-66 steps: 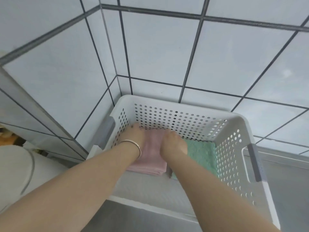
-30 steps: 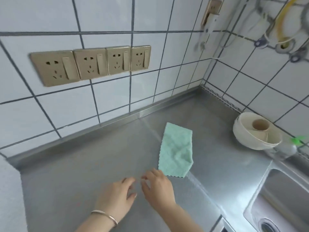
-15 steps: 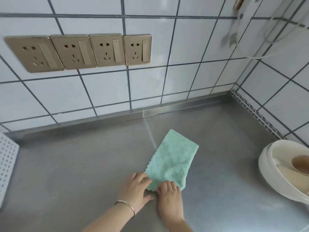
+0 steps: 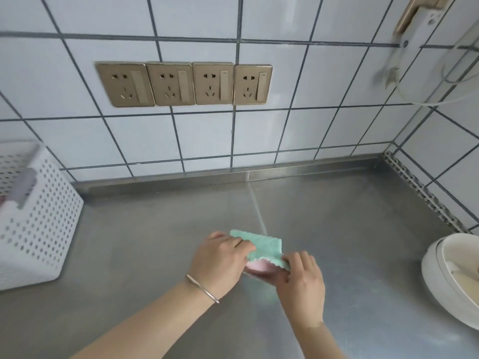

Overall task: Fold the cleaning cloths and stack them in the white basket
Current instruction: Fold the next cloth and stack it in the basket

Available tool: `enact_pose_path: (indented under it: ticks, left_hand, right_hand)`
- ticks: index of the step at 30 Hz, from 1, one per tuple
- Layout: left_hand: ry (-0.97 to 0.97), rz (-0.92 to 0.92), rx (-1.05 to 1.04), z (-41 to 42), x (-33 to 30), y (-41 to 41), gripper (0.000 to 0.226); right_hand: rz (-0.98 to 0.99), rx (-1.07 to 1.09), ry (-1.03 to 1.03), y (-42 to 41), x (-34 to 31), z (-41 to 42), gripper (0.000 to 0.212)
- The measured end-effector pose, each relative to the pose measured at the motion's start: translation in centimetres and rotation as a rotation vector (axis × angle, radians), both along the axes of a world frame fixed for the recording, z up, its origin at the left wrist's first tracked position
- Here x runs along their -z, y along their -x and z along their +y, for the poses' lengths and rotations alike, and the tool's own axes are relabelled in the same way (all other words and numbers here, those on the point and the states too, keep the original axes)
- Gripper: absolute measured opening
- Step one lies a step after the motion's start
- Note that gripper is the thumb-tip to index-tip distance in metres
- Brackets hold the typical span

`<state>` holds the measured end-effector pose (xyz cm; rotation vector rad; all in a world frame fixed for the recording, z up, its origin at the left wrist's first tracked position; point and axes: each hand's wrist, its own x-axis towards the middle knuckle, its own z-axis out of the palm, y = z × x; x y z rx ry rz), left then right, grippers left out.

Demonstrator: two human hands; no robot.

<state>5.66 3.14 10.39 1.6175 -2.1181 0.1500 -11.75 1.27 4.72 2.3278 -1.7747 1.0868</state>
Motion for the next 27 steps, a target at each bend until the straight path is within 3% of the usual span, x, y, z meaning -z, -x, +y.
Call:
enact_pose_path:
  ticks: [3, 7, 12, 15, 18, 22, 27]
  left_hand:
    - [0.009, 0.066, -0.037, 2.3, -3.1, -1.7, 0.024]
    - [-0.071, 0.189, -0.041, 5.5, -5.7, -6.2, 0.016]
    - [-0.138, 0.406, -0.08, 8.3, -7.2, -12.4, 0.024]
    - [-0.12, 0.386, -0.251, 9.8, -7.3, -17.4, 0.031]
    - [-0.166, 0.388, -0.417, 10.3, -7.8, -21.9, 0.031]
    - [-0.143, 0.322, -0.546, 10.1, -9.9, -25.4, 0.023]
    - [0.14, 0.231, -0.6, 10.4, -12.4, -26.5, 0.029]
  right_hand:
    - [0.027, 0.011, -0.012, -1.4, -2.6, 0.7, 0.023]
    - [-0.064, -0.01, -0.117, -3.8, -4.3, 1.7, 0.022]
    - [-0.3, -0.154, -0.59, -7.4, -4.9, 2.3, 0.03]
    - [-0.227, -0.268, -0.738, -10.2, -6.3, 1.4, 0.04]
    - [-0.077, -0.411, -0.803, -12.5, -9.2, -0.7, 0.034]
    - [0.04, -0.52, -0.722, -14.6, -14.0, -3.4, 0.038]
    - [-0.018, -0.539, -0.312, -15.1, -17.6, -3.8, 0.016]
